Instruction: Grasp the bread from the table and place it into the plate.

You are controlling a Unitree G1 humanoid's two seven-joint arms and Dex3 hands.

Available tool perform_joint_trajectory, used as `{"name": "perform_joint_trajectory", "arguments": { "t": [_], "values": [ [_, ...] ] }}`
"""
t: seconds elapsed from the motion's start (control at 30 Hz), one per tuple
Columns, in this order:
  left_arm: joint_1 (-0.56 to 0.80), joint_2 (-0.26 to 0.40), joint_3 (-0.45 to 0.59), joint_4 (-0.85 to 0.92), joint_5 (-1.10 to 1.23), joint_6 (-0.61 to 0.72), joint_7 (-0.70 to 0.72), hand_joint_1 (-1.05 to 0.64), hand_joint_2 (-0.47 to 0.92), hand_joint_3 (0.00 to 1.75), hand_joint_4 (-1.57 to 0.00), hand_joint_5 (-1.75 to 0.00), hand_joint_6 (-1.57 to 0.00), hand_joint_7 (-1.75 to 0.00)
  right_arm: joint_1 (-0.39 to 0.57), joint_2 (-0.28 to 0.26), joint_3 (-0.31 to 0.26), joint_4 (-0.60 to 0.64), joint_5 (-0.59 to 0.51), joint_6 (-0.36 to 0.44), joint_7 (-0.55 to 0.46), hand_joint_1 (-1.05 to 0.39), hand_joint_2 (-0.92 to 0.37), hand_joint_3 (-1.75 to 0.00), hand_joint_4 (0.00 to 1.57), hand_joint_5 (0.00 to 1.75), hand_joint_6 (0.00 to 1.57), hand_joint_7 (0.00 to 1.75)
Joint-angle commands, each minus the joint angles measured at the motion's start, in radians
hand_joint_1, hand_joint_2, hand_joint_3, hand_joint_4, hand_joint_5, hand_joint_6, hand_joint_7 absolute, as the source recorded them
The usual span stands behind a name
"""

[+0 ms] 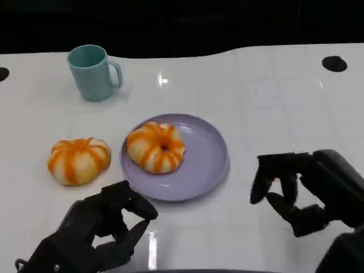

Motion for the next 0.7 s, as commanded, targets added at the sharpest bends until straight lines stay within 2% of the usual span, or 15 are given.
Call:
{"name": "perform_joint_trajectory", "arguments": {
  "t": [0.03, 0.13, 0.23, 0.43, 0.7],
  "values": [
    [0.001, 0.014, 0.006, 0.002, -0.009, 0.003, -0.005, -0.29, 0.78, 0.7, -0.75, -1.75, -0.63, -1.28, 0.071, -0.016, -0.028, -0.078, 0.004, 0.041, 0.015, 0.06, -0.24, -1.45, 0.92, 1.75, 0.73, 1.46],
    [0.0, 0.014, 0.007, 0.002, -0.014, 0.003, -0.007, -0.28, 0.79, 0.7, -0.74, -1.75, -0.63, -1.28, 0.117, -0.017, -0.032, -0.122, -0.009, 0.072, 0.026, 0.06, -0.24, -1.45, 0.9, 1.75, 0.68, 1.5],
    [-0.002, 0.015, 0.008, 0.004, -0.011, 0.002, -0.006, -0.28, 0.79, 0.69, -0.73, -1.75, -0.63, -1.28, 0.145, -0.017, -0.033, -0.124, -0.017, 0.069, 0.022, 0.05, -0.24, -1.45, 0.89, 1.75, 0.65, 1.52],
    [-0.004, 0.021, 0.011, 0.017, -0.009, -0.015, -0.008, -0.28, 0.79, 0.69, -0.74, -1.75, -0.64, -1.27, 0.156, -0.008, -0.044, -0.055, -0.032, 0.035, -0.024, 0.06, -0.24, -1.45, 0.88, 1.75, 0.63, 1.56],
    [-0.006, 0.025, 0.007, 0.035, -0.003, -0.036, -0.001, -0.27, 0.78, 0.69, -0.74, -1.75, -0.64, -1.27, 0.142, -0.045, -0.032, 0.032, -0.096, -0.019, -0.046, 0.05, -0.25, -1.34, 0.85, 1.75, 0.67, 1.48]
  ]
}}
